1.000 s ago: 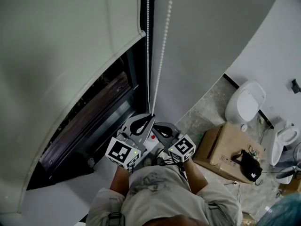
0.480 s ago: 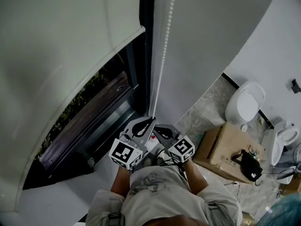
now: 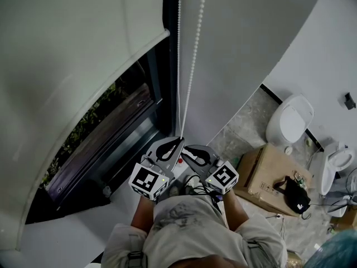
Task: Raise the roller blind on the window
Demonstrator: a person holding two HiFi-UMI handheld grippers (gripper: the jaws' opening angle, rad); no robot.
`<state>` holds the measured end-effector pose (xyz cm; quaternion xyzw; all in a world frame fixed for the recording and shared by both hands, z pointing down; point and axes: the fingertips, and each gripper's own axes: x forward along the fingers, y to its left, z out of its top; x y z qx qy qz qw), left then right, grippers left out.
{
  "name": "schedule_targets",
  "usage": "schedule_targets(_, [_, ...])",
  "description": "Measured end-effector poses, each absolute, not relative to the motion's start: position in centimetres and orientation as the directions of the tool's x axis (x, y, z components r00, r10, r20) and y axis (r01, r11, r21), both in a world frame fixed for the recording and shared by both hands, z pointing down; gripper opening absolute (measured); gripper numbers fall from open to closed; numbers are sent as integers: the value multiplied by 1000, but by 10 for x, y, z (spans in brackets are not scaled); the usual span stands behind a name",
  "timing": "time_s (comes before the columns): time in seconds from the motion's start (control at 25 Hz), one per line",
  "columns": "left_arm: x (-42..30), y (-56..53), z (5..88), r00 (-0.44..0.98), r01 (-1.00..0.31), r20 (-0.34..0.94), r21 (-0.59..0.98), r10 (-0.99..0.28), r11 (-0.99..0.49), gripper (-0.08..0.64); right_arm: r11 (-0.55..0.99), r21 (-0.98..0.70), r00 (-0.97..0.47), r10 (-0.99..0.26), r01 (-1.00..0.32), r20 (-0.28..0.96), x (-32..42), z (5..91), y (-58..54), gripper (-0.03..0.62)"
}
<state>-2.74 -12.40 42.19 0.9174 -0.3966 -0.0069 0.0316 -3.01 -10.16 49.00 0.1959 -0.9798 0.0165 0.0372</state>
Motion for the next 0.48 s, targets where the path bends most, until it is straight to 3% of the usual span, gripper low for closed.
schedule_targets(0.16, [-28,-125,421,683,-729,12,62,-730,-681,9,918,-51,-919,-394,-394,12,-15,455,-105,91])
schedule_targets(0.48, [-29,-126,421,678,-735,15,58,-735,-676,11,913,54,-911,-397,-404,-111,-5,379,-114,91])
